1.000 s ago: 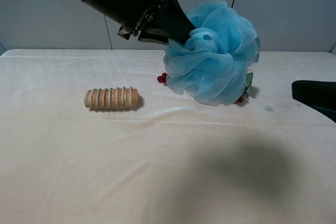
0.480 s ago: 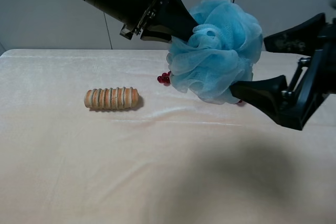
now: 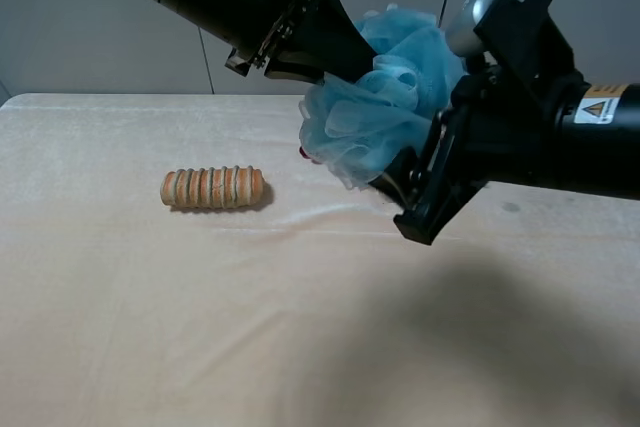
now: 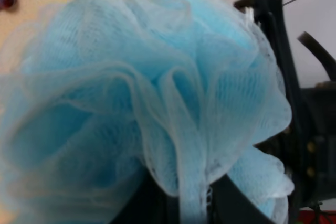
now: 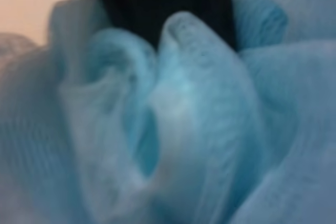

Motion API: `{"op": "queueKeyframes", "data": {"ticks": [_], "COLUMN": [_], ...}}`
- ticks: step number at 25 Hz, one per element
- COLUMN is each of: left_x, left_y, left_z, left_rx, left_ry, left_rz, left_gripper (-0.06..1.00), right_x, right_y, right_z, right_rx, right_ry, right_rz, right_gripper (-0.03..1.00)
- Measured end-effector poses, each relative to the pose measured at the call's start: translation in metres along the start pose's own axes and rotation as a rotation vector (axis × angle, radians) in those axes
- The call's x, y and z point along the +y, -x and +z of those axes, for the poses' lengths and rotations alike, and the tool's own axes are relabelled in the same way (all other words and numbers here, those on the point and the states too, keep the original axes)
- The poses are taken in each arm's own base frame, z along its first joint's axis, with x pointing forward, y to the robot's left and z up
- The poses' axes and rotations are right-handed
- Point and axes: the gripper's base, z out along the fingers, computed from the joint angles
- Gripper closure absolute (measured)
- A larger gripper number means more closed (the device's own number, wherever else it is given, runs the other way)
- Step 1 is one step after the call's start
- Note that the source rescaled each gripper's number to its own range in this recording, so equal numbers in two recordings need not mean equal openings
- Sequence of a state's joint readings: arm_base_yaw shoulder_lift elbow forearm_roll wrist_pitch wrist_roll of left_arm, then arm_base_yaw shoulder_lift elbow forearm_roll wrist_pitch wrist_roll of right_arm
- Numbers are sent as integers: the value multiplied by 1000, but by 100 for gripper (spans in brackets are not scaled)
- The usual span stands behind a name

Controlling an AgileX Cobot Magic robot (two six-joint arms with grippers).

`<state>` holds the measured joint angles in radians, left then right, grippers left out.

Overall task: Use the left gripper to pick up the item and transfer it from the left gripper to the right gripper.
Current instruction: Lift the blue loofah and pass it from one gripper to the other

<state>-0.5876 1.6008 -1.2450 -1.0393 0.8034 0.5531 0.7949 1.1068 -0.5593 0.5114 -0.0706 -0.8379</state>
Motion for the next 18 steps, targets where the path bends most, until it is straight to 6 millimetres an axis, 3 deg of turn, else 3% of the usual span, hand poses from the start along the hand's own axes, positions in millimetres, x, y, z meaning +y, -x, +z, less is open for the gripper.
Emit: {"op": "queueKeyframes", "data": {"ticks": [1,2,9,11,16,18], "left_x": [0,0,0,-2,-13,-17], "left_y": [0,0,2,4,8,8], "left_z": [0,0,-1,-4,-15,-22], "left_rx": [0,-2,-22,-43,-86,-95], "left_ry": [0,-1,8,9,1,13], "left_rz": [0,1,-3,-17,-2,29], "left_gripper": [94,94,90,77,11,1], "right_x": [0,0,0,0,-1,-1], "right_y": [-1,-2,-2,-2,-2,-1], "right_z": [1,2,3,3,3,3], "right_rx": [1,3,1,1,0,-6], "right_ry": [-5,-7,-12,-13,-13,-19], "right_rz": [5,10,13,15,15,11], "right_gripper": [62,70,71,71,82,87]}}
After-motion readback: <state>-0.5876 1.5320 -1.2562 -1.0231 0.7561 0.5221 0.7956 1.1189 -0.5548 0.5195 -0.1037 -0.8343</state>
